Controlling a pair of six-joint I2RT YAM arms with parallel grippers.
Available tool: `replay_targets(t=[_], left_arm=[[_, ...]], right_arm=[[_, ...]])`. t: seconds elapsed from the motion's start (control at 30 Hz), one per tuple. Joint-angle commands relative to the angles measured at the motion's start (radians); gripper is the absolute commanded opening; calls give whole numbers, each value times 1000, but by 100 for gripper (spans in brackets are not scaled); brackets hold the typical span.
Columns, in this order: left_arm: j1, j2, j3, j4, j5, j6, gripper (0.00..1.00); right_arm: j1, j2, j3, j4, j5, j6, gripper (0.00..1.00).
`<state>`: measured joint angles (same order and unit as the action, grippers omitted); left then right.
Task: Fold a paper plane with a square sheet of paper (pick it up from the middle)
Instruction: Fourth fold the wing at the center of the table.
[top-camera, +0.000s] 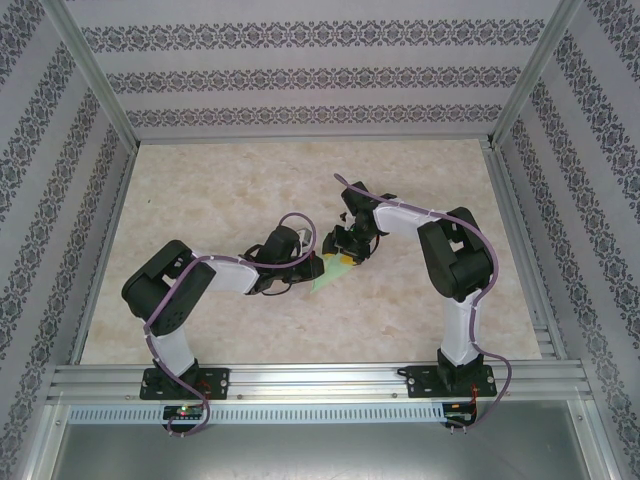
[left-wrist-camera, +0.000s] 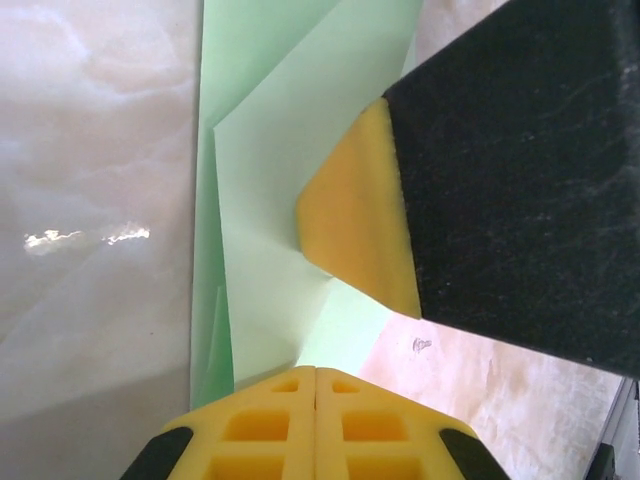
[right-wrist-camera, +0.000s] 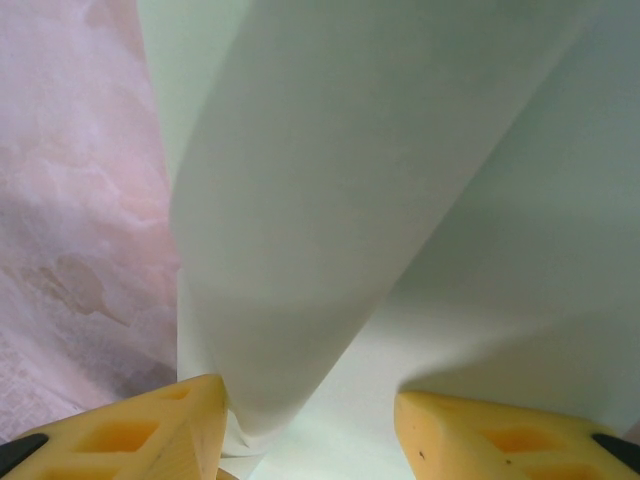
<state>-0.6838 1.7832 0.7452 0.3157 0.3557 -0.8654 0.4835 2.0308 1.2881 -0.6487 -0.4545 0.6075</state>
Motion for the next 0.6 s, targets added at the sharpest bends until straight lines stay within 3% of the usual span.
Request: replay_targets(t=[0.0, 0.57], left_arm=[[-7, 17, 9, -30, -18, 20, 6], [-7, 51, 14, -34, -9, 23, 5]], right_arm=[[3, 259, -119, 52, 246, -35, 54], [-22, 191, -187, 145, 160, -76, 51]])
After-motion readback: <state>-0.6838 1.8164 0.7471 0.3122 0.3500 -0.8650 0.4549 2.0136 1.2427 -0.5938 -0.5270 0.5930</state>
